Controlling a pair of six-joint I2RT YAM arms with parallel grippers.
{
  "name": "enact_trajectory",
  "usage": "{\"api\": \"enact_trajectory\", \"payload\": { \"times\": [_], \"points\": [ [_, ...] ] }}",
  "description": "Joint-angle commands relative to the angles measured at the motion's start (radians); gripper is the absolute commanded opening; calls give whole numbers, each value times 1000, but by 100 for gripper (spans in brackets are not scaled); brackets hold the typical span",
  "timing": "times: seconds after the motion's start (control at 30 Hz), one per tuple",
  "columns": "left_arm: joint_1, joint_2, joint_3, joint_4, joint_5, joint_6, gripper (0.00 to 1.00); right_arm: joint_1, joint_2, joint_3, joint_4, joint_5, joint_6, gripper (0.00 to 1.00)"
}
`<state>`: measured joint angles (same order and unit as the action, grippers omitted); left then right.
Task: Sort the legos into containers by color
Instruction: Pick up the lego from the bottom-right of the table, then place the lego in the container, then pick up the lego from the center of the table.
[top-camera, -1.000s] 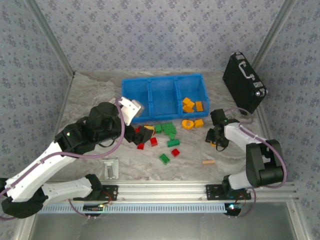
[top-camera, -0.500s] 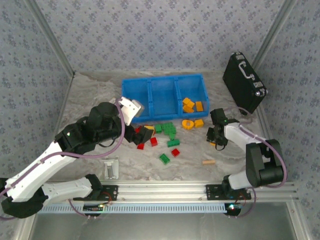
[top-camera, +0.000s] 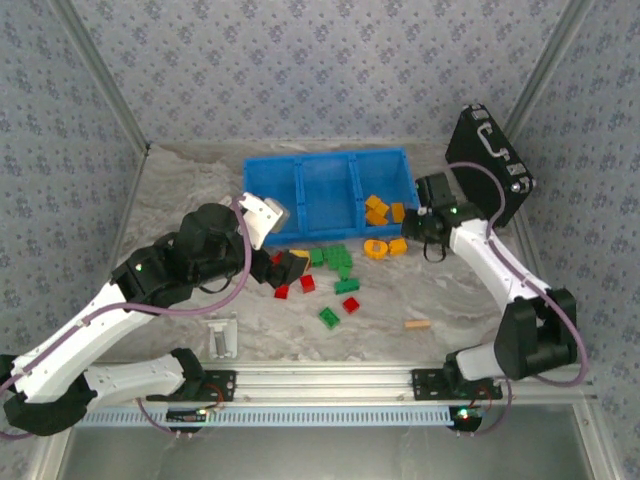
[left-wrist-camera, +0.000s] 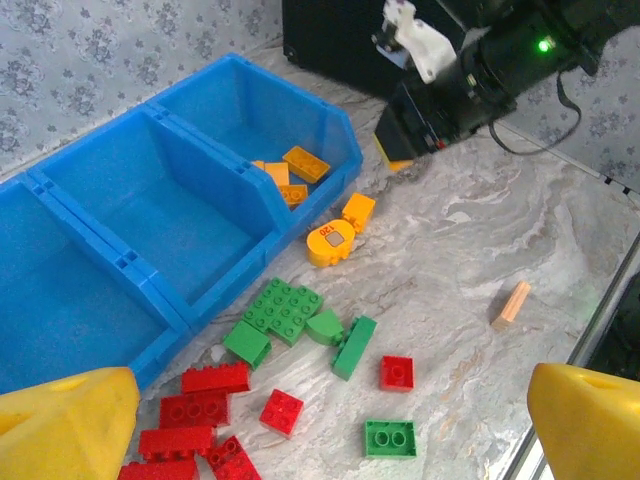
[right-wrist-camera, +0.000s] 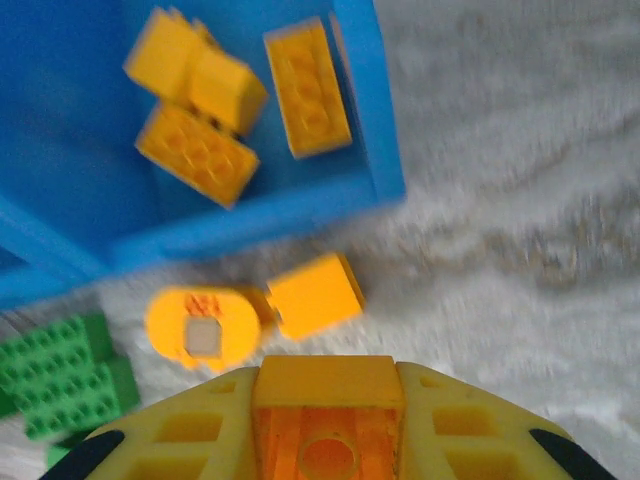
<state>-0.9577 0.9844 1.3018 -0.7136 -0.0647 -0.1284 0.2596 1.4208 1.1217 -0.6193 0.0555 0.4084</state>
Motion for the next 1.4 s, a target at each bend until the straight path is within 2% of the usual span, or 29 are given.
{"api": "enact_trajectory", "payload": {
  "times": [0.0,0.3,0.4,0.5,0.57,0.63,0.83,0.93,1.03,1.2,1.37],
  "points": [
    [-8,-3,24,16,-16,10,100,-6,115,114,43,-1,-82,28],
    [-8,-10,15,-19,-65,14,100,-4,457,431,52,-31,-140,32],
    [-7,-7,18,-25,-73,18,100,-1,516,489,46,-33,-137,43],
    [-8,2,25,-30,-74,24,100,6,532,504,43,-28,-135,63],
    [-8,6,23,-27,-74,27,100,9,525,501,32,-17,-134,73],
    [-8,12,18,-24,-73,29,100,12,505,481,26,-18,-142,75],
    [-7,18,15,-21,-64,32,100,35,341,336,28,1,-162,79],
    [-7,11,9,-10,-66,37,100,50,252,251,41,-53,-136,78],
    [-7,10,9,-8,-63,42,100,83,190,179,37,-37,-88,77],
    [-6,5,4,-4,-53,39,100,119,148,80,42,16,-32,78],
    [-7,-7,-2,-6,-48,41,100,133,144,-4,76,8,-15,81]
  ]
}}
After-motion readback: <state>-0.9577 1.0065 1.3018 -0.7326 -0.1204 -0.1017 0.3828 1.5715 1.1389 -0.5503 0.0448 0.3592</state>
